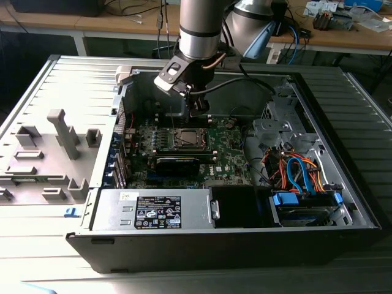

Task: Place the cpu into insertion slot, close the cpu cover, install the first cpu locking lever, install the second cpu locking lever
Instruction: 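Install the first cpu locking lever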

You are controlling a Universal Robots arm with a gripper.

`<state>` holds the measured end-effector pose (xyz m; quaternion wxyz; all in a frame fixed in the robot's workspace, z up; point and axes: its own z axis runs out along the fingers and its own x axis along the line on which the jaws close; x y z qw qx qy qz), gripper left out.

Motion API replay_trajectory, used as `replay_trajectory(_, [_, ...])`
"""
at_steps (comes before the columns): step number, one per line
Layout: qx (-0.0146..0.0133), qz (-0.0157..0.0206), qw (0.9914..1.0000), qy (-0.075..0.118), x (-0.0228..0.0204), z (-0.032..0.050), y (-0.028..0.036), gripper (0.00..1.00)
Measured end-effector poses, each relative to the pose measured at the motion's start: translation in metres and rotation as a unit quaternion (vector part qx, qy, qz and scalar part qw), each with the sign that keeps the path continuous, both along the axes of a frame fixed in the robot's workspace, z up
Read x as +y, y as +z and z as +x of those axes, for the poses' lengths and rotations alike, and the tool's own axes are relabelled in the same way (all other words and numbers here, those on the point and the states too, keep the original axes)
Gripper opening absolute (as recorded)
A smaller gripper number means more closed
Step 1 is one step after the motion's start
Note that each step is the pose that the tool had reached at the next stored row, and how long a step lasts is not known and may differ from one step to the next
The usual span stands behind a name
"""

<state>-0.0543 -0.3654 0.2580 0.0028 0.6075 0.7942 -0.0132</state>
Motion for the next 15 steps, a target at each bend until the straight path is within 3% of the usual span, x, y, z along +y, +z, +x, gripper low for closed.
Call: replay_trajectory(15, [0.0000, 0.0000, 0.99915, 0.041, 0.0000, 0.0000, 0.0000, 0.11])
